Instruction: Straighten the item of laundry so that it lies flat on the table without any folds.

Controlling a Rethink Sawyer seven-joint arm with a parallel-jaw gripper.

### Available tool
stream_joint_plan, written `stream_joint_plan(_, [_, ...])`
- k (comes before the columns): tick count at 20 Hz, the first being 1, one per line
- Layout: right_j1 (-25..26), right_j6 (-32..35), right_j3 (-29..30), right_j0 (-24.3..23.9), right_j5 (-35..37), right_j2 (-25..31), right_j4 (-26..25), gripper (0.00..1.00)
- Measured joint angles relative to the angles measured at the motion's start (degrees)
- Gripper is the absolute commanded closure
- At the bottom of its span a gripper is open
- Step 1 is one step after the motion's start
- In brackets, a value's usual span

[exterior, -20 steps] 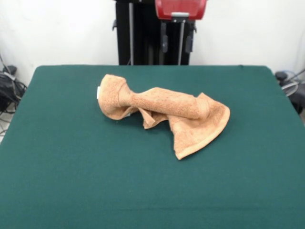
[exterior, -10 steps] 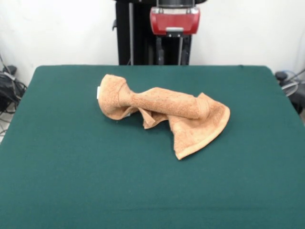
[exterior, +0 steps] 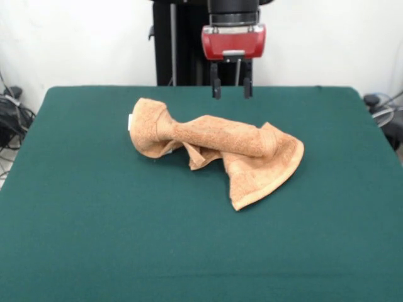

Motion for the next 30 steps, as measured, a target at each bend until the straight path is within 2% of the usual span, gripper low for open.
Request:
stream_joint_plan(10, [4.12, 0.0, -0.13, 2.4, -6.94, -4.55, 0.02, 0.0])
stream_joint_plan(23, [5.46, 0.0, -0.59, 2.43, -7.26, -4.97, 0.02, 0.0])
stream_joint_plan(30, [6.85, 0.0, -2.74, 1.89, -7.29, -4.97, -0.16, 0.0])
